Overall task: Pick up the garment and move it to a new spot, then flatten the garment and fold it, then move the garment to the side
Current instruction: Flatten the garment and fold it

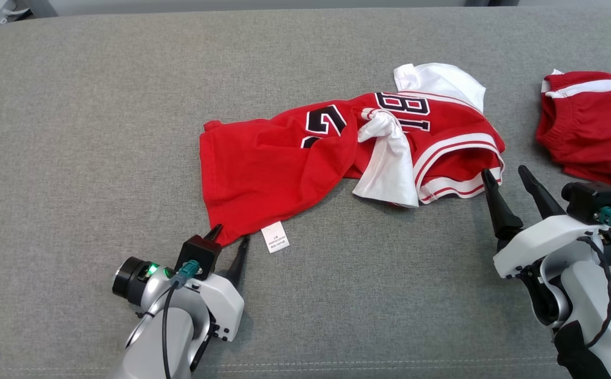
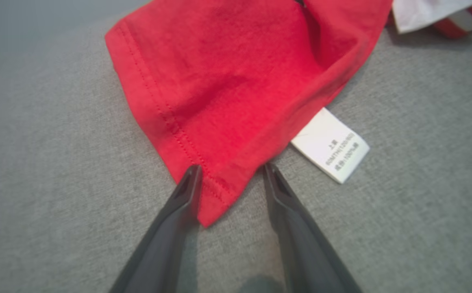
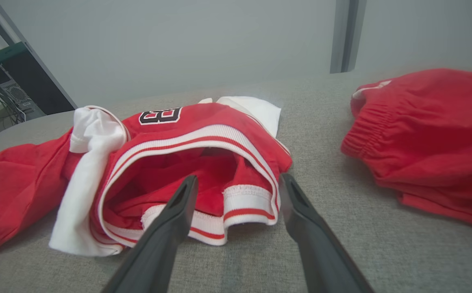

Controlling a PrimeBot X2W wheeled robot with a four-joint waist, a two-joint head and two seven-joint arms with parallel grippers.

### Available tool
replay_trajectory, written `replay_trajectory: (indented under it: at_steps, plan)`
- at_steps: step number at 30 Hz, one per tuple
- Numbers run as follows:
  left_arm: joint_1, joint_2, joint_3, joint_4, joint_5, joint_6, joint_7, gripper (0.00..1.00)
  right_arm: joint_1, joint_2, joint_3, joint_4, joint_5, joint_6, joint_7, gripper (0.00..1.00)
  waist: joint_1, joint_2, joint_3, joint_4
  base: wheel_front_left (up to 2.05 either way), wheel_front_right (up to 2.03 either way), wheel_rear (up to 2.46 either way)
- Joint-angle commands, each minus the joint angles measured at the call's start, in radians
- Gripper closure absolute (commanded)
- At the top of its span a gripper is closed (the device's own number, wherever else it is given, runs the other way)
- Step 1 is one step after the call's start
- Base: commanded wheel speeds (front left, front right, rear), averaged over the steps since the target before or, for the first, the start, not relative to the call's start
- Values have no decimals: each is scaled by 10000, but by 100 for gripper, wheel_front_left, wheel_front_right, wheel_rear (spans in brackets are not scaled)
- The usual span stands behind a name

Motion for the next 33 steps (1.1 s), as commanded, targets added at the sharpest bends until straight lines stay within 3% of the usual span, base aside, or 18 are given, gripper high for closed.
replay_trajectory:
  at_steps: [1,2,3,8,14,18,22,27,33]
  plan:
    - [-178,339,334,158,-5,65,31,42,141,5,143,-260,-14,40,-122,0,0,-1,-8,-14,0,0,0]
    - [-209,352,363,278,-24,60,31,63,147,22,151,-265,-19,40,-123,0,0,-1,-18,-25,0,0,0]
    - [-245,360,372,410,-27,57,31,100,152,35,162,-273,-24,40,-124,0,0,-1,-27,-36,0,0,0]
    - [-382,358,589,558,-200,60,31,100,258,87,238,-464,77,40,-132,0,0,-1,-134,-32,0,0,0]
    - [40,483,1442,-1672,-385,459,31,100,688,89,1001,-1024,145,40,-140,0,0,-1,-388,327,0,0,0]
    - [379,543,1734,-2255,-288,448,31,100,956,94,2013,-1382,307,40,-140,0,0,-1,-495,612,0,0,0]
    - [496,539,2000,-2541,-199,448,31,100,841,59,2639,-1069,181,40,-86,0,0,-1,-459,838,0,0,0]
    - [534,481,2122,-2569,-94,400,31,100,392,129,2597,-416,-419,40,-105,0,0,-1,-343,997,0,0,0]
    - [454,296,2121,-2594,32,299,31,100,304,641,2844,-356,711,40,-119,0,0,-1,-192,1250,0,0,0]
